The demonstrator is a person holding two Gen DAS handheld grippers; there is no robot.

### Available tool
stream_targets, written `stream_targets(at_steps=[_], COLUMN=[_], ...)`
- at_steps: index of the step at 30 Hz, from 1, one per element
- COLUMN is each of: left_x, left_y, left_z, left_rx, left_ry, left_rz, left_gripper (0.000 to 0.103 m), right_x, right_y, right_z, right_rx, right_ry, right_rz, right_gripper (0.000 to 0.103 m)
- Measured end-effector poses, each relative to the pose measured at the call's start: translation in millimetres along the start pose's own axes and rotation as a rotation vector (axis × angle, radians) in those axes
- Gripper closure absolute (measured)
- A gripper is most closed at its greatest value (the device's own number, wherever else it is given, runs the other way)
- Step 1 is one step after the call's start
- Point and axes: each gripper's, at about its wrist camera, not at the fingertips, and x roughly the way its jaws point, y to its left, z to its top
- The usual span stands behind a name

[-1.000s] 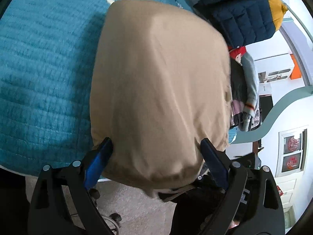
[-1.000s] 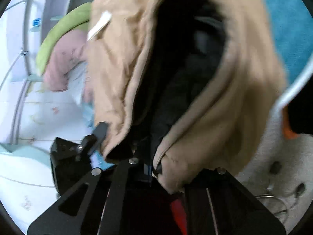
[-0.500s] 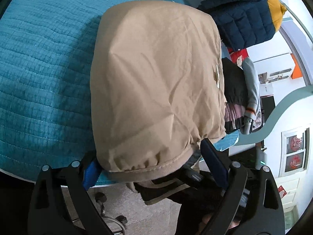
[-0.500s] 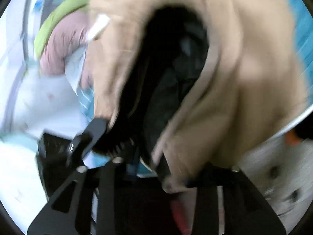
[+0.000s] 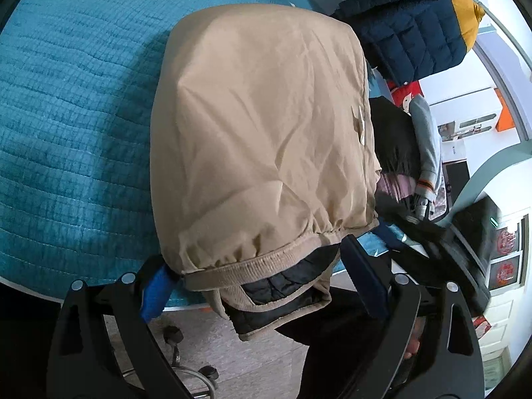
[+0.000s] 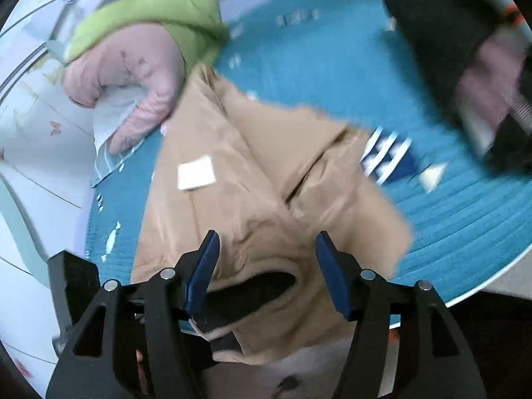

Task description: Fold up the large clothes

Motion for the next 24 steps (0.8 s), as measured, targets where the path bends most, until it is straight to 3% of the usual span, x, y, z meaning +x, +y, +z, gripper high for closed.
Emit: stream_targets(at_steps=[1,3,8,12,15,17,20,21,24], left_x=[1,3,-15,-27,-4,19,42,46,52], left_y=[-2,-7,-21,-28,-22,-15,-16,-17,-15], left_z=[0,-1,1,14,25,25,16,15,16], left_rx=[0.009,0.031,0.071,0.081,0.080,0.063,0.078,0.085,0.066], left_ry=[0.002,0.005,-0.038,-0.109,-0.056,0.012,0.069,0.073,0.076], left_rz=[0.008,0.028,-0.003,-0.019,0.025,0.072,0.100,0.112,0.117], left_gripper=[0.012,0.012,0.012,0.011,0.011,0.011,0.011,0.011,0.011], right_x=[8,15,-22,-24,-5,4,0,-4,-31], right_y=[-5,2,-12,-51,-76,-87,-87,-89,-97], right_z=[1,4,10,4,-5,-5,-6,-8,-15], right_rx=[0.031,-0.002,-0.008,0.071,0.122,0.170,0.189,0.205,0.284], right_ry=[0.019,0.027,-0.097,-0.106,-0.073,-0.070,-0.081,-0.079,-0.116], right_rz=[0.019,0.039,0.038,-0.040,-0.079,-0.051,-0.019,-0.003,0.007], right_gripper=[0.069,0.093,0.096,0.096,0.096,0.095,0.087,0.079,0.034])
